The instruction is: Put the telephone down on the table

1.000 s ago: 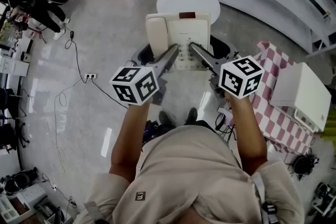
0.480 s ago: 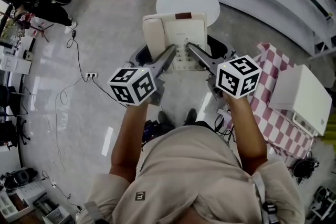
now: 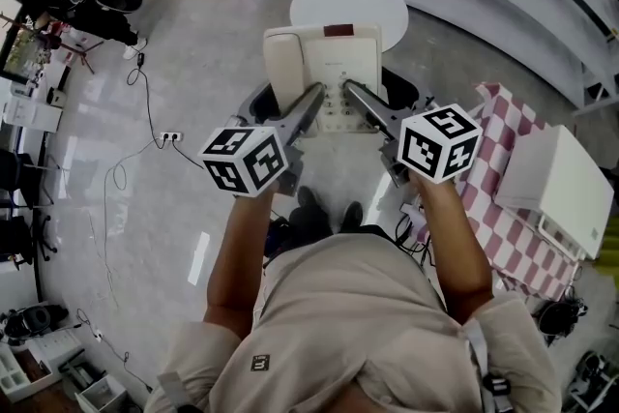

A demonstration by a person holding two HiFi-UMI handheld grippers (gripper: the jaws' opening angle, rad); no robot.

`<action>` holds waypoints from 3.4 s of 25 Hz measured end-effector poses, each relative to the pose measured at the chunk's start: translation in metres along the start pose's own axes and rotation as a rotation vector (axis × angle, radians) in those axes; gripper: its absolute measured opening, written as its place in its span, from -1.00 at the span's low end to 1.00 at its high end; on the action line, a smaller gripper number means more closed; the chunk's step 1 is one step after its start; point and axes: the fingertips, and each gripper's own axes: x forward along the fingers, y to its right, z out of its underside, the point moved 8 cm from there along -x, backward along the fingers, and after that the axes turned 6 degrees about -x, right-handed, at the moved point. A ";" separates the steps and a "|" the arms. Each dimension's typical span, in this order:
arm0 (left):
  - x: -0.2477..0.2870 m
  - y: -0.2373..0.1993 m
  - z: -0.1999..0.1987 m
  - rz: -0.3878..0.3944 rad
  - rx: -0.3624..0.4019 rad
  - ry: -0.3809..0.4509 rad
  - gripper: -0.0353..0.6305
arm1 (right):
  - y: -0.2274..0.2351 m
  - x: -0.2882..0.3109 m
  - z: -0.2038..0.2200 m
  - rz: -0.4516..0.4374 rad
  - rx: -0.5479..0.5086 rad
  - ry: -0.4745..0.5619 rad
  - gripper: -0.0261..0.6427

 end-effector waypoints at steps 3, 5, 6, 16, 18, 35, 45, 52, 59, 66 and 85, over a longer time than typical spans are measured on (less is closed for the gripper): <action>0.004 -0.006 -0.001 0.002 -0.004 -0.003 0.05 | 0.003 0.006 0.001 0.002 0.006 -0.005 -0.22; 0.008 -0.011 -0.003 0.010 -0.010 -0.004 0.05 | 0.004 0.011 -0.001 0.010 0.004 -0.009 -0.22; 0.010 -0.014 -0.005 0.016 -0.012 -0.005 0.05 | 0.006 0.014 -0.002 0.015 0.001 -0.011 -0.22; 0.043 -0.058 -0.038 0.073 -0.028 -0.027 0.05 | 0.018 0.063 -0.024 0.076 -0.001 -0.024 -0.22; 0.049 -0.066 -0.043 0.083 -0.026 -0.033 0.05 | 0.021 0.071 -0.025 0.086 0.002 -0.023 -0.22; 0.110 -0.146 -0.085 0.134 -0.017 -0.093 0.05 | 0.055 0.162 -0.036 0.150 0.046 -0.023 -0.22; 0.138 -0.183 -0.110 0.176 -0.021 -0.110 0.05 | 0.068 0.205 -0.052 0.187 0.039 -0.034 -0.22; 0.149 -0.194 -0.125 0.212 -0.024 -0.093 0.05 | 0.072 0.219 -0.066 0.214 0.024 -0.033 -0.22; 0.169 -0.203 -0.138 0.184 -0.021 -0.078 0.05 | 0.094 0.239 -0.077 0.176 0.012 -0.035 -0.22; 0.195 -0.214 -0.152 0.110 -0.023 -0.062 0.05 | 0.127 0.266 -0.089 0.101 0.019 -0.039 -0.22; 0.283 -0.228 -0.173 -0.049 -0.075 -0.010 0.05 | 0.231 0.326 -0.118 -0.059 0.015 -0.099 -0.22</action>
